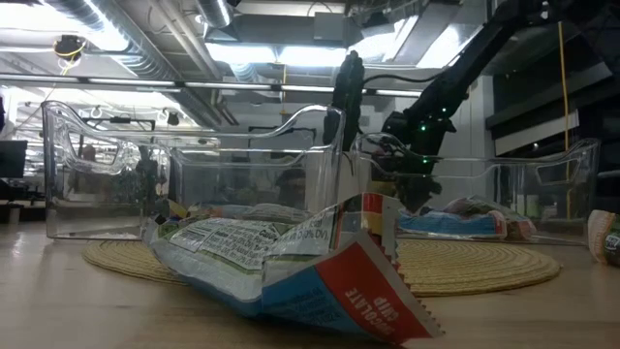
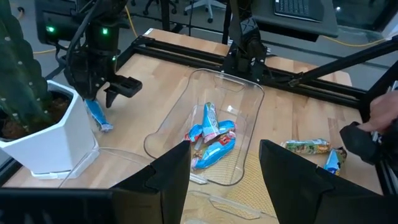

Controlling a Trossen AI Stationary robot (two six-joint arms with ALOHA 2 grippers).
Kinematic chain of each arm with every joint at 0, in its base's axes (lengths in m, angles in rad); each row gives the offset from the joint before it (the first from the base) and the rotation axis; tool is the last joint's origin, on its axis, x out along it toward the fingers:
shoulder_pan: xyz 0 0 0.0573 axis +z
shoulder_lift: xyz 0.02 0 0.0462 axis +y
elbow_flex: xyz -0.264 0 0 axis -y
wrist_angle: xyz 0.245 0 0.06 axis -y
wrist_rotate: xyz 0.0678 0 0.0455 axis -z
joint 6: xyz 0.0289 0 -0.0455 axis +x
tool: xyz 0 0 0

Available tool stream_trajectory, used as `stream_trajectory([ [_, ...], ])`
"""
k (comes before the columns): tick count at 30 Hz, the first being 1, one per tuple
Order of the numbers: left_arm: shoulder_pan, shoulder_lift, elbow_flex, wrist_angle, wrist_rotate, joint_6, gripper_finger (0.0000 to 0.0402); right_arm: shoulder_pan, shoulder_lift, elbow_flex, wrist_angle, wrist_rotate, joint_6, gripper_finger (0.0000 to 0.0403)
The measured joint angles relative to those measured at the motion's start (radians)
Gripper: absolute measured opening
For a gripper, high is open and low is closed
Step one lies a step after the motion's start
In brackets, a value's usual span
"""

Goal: Pick and place Granola Bars by type
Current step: Put the top blue granola bar into the bottom bin

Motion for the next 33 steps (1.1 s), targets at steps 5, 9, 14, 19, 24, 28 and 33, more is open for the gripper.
stream_trajectory([
  [5,0.000,0.000,0.000,0.000,0.000,0.000,0.0182,0.011,-0.001,0.000,-0.005,0.051,0.020,0.0205],
  [9,0.000,0.000,0.000,0.000,0.000,0.000,0.0182,0.018,-0.023,0.000,0.008,0.068,0.016,0.0205],
  [14,0.000,0.000,0.000,-0.001,0.000,0.000,0.0182,0.018,-0.040,0.000,0.078,0.049,0.016,0.0205],
  [19,0.000,0.000,0.000,-0.007,0.000,0.000,0.0182,0.016,-0.034,0.000,0.052,-0.011,0.017,0.0205],
  [24,0.000,0.000,0.000,-0.007,0.000,0.000,0.0182,0.016,-0.033,0.000,0.067,-0.054,0.009,0.0205],
  [28,0.000,0.000,0.000,0.000,0.000,0.000,0.0182,0.016,-0.024,0.000,0.064,-0.069,-0.008,0.0205],
  [33,0.000,0.000,0.000,0.007,0.000,-0.008,0.0182,0.016,0.018,0.000,0.030,-0.085,-0.011,0.0205],
])
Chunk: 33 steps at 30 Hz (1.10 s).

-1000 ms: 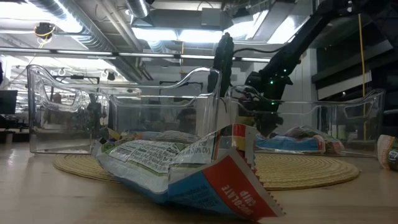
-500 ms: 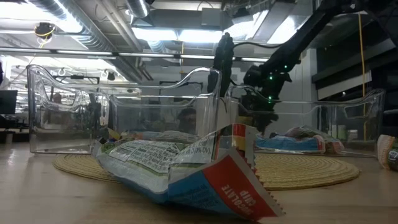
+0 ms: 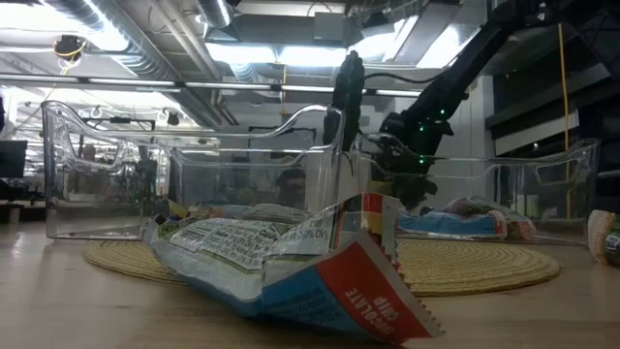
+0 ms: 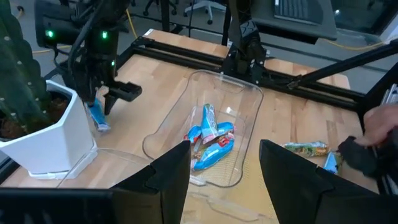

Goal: Pick and place Granola Bars by type
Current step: Put the top blue granola bar into the bottom bin

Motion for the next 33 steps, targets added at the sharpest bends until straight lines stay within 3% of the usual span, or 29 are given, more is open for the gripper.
stream_trajectory([
  [8,0.000,0.000,0.000,0.039,0.000,-0.004,0.0182,0.000,0.016,0.002,-0.004,-0.009,0.001,0.0183],
  [19,0.000,0.000,0.000,0.039,-0.001,-0.010,0.0182,0.000,-0.006,0.001,-0.081,0.029,0.076,0.0028],
  [28,0.000,0.000,0.000,0.038,-0.001,0.008,0.0182,-0.026,-0.156,-0.002,-0.177,0.033,0.141,0.0041],
  [33,0.000,0.000,0.000,0.038,-0.001,0.018,0.0182,-0.026,-0.283,-0.002,-0.244,0.023,0.163,0.0028],
])
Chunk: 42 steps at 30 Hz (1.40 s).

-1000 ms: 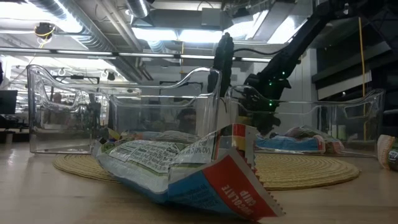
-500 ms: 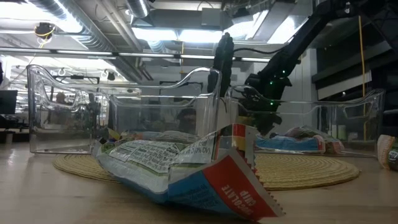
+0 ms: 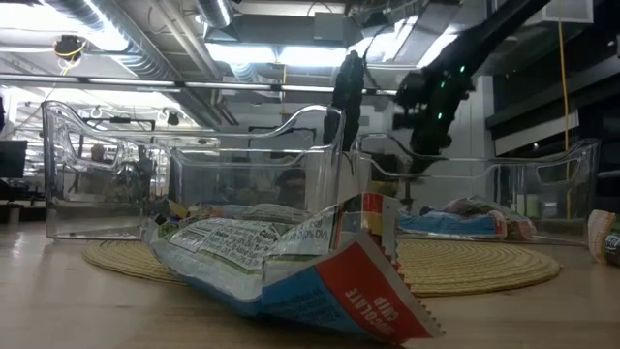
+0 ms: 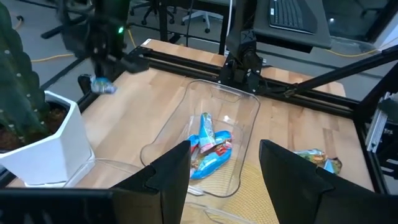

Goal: Pick and place Granola Bars by type
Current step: Put the top blue granola bar into the bottom bin

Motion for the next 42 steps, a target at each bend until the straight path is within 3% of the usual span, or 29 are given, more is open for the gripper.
stream_trajectory([
  [10,0.000,0.000,0.000,-0.001,0.005,0.008,0.0182,0.002,-0.265,0.001,-0.123,-0.031,0.080,0.0038],
  [17,0.000,0.000,0.000,-0.001,0.005,0.025,0.0182,0.052,-0.394,0.001,-0.144,-0.205,0.173,0.0022],
  [27,0.006,0.000,0.000,0.141,-0.113,0.243,0.0183,0.264,-0.438,0.002,-0.044,-0.215,0.318,0.0027],
  [34,0.038,0.000,0.000,0.206,-0.047,0.297,0.0212,0.411,-0.438,0.002,0.106,-0.221,0.440,0.0034],
  [42,0.069,0.019,0.003,0.314,-0.051,0.390,0.0263,0.510,-0.436,0.002,0.330,-0.220,0.556,0.0024],
])
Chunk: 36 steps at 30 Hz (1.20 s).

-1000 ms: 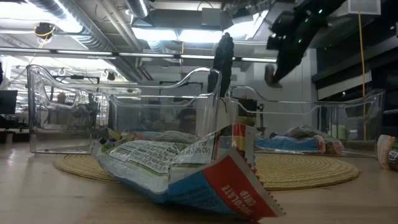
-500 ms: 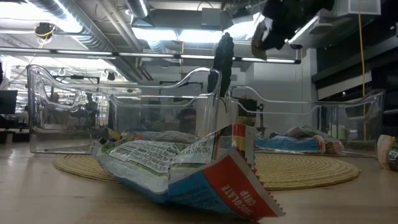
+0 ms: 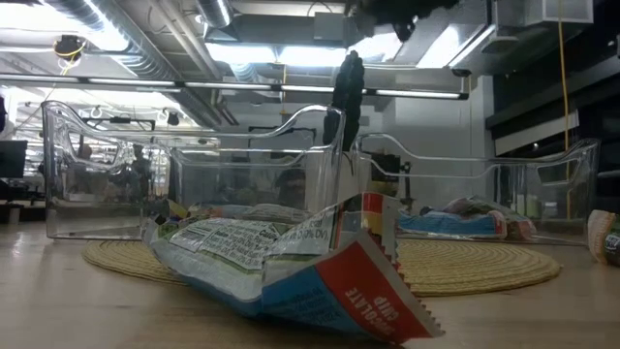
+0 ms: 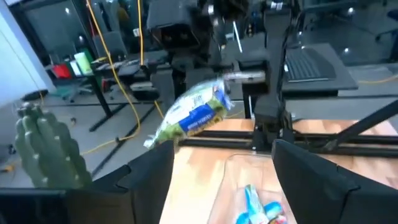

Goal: Pick and place Granola Bars by type
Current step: Put the top blue granola bar into the bottom bin

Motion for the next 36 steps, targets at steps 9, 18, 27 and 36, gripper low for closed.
stream_trajectory([
  [9,0.006,0.059,-0.002,0.154,-0.025,0.153,0.0267,0.049,0.008,0.000,0.073,0.045,0.051,0.0029],
  [18,0.027,0.114,-0.002,0.249,-0.010,0.167,0.0263,0.095,0.050,0.001,0.148,0.044,0.102,0.0029],
  [27,0.036,0.117,0.001,0.267,-0.017,0.159,0.0237,0.113,0.066,0.002,0.166,0.050,0.102,0.0031],
  [36,0.037,0.117,0.006,0.264,-0.002,0.150,0.0092,0.113,0.066,0.002,0.173,0.043,0.099,0.0032],
])
